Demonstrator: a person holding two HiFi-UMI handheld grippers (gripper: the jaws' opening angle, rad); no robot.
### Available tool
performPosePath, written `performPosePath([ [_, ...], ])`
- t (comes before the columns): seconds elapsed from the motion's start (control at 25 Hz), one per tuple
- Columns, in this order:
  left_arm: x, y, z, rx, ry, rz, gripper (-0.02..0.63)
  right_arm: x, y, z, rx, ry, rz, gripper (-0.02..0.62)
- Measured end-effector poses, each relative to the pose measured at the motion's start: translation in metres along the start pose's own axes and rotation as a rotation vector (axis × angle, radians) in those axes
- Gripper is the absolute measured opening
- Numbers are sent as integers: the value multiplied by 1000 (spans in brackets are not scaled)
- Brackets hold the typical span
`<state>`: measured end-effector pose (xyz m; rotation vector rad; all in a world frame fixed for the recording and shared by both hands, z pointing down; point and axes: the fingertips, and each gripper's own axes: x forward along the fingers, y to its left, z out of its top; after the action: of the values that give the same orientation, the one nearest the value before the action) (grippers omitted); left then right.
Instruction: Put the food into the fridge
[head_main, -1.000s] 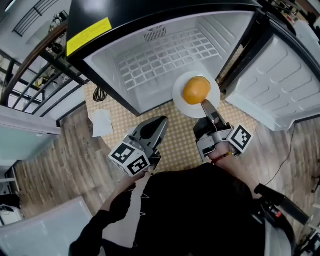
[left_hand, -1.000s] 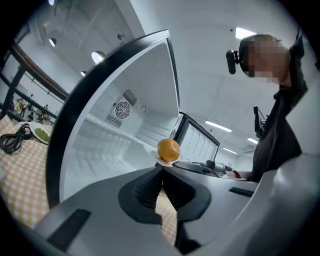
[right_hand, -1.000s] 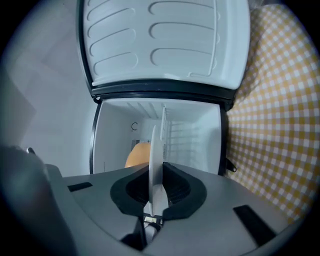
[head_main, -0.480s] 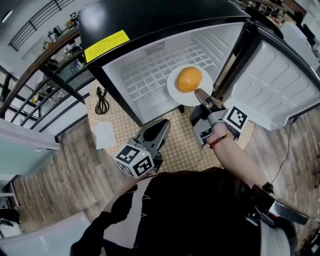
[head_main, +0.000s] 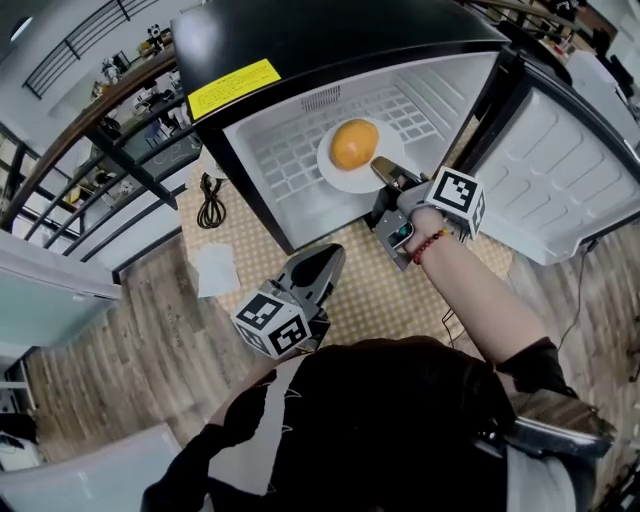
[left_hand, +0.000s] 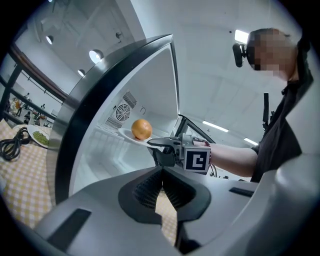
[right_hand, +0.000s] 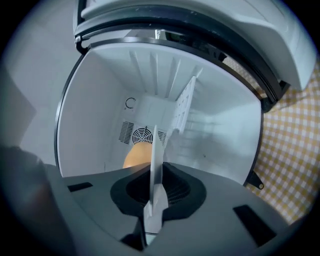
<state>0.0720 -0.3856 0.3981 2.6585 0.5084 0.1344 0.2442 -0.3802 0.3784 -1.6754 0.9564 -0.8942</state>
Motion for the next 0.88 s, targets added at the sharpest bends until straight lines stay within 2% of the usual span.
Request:
performPosePath([
  [0.48,-7,4,-6,-20,-10,7,14,26,9,6,-223,51,-69,34],
  [0.88,-13,11,-5,-36,-33,29,14,37,16,10,-511,108,-143,60],
])
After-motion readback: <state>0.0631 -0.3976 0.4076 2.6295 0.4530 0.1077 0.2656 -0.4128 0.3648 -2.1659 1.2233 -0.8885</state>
